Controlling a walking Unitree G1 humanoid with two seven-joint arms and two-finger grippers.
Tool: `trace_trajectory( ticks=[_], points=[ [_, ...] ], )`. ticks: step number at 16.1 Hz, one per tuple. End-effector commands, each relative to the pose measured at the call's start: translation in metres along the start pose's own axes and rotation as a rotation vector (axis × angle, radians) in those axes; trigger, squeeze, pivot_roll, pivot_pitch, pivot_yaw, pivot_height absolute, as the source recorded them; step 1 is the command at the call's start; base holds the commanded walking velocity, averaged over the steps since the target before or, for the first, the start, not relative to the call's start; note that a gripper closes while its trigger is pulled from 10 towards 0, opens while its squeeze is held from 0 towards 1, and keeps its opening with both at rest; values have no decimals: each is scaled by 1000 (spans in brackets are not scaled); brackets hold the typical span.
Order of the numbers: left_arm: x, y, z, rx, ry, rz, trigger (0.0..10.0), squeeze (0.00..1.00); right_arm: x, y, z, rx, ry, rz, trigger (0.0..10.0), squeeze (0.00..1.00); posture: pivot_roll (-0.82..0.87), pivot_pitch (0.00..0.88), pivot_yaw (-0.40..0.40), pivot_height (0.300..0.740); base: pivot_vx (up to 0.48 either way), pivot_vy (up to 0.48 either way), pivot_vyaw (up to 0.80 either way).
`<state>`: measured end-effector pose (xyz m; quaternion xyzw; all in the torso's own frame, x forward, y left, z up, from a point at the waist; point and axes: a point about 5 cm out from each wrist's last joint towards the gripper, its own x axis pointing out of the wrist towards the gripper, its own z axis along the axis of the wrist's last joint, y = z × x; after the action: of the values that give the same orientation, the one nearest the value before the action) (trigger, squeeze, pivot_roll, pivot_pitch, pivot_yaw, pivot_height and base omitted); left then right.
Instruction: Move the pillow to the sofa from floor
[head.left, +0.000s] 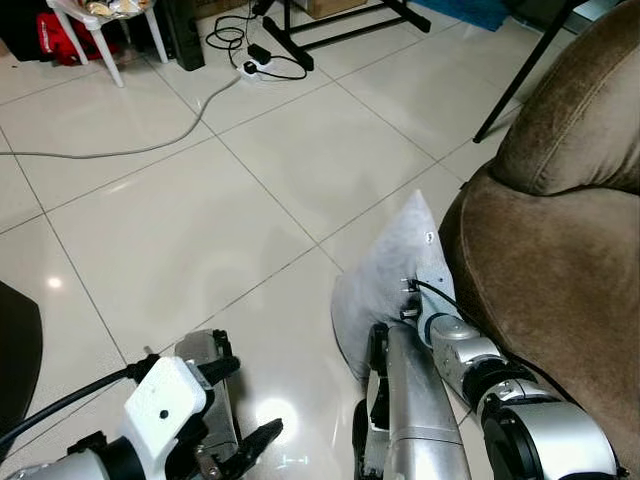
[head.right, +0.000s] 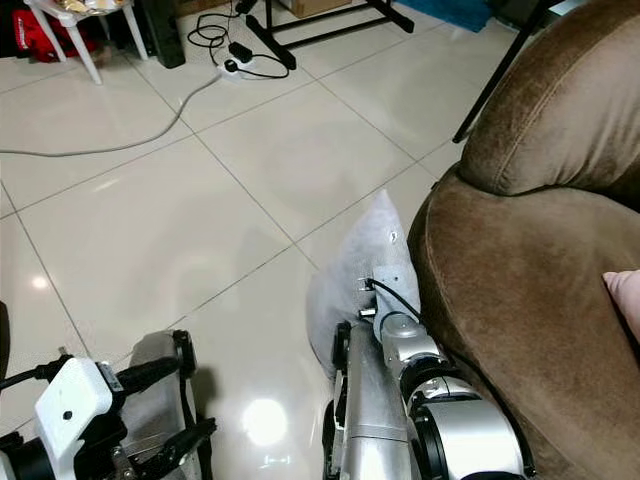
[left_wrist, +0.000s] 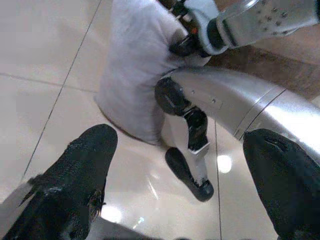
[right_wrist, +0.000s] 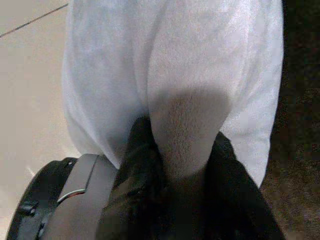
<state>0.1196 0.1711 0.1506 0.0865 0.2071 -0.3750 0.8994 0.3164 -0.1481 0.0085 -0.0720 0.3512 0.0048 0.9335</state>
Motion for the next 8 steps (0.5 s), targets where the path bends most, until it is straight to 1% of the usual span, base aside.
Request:
trace_trajectory(
  ticks=[1,2,4,6,8],
  points=[
    [-2,0,-4,-1,17,18,10000,55,-1,11,-18,15,77,55,0,0,123,154,-82,497,0,0,0],
    [-1,1,-6,-5,21,24,10000,51,-1,13,-18,14,77,63,0,0,125,143,-83,497,0,0,0],
    [-1,3,-10,-13,30,38,10000,47,-1,17,-19,47,83,80,0,0,134,125,-83,497,0,0,0],
    [-2,4,-12,-9,36,44,10000,51,-2,22,-21,52,89,90,0,0,148,100,-81,497,0,0,0],
    [-1,8,-12,2,30,56,10000,51,-3,31,-18,64,73,116,0,0,159,77,-77,497,0,0,0]
  ],
)
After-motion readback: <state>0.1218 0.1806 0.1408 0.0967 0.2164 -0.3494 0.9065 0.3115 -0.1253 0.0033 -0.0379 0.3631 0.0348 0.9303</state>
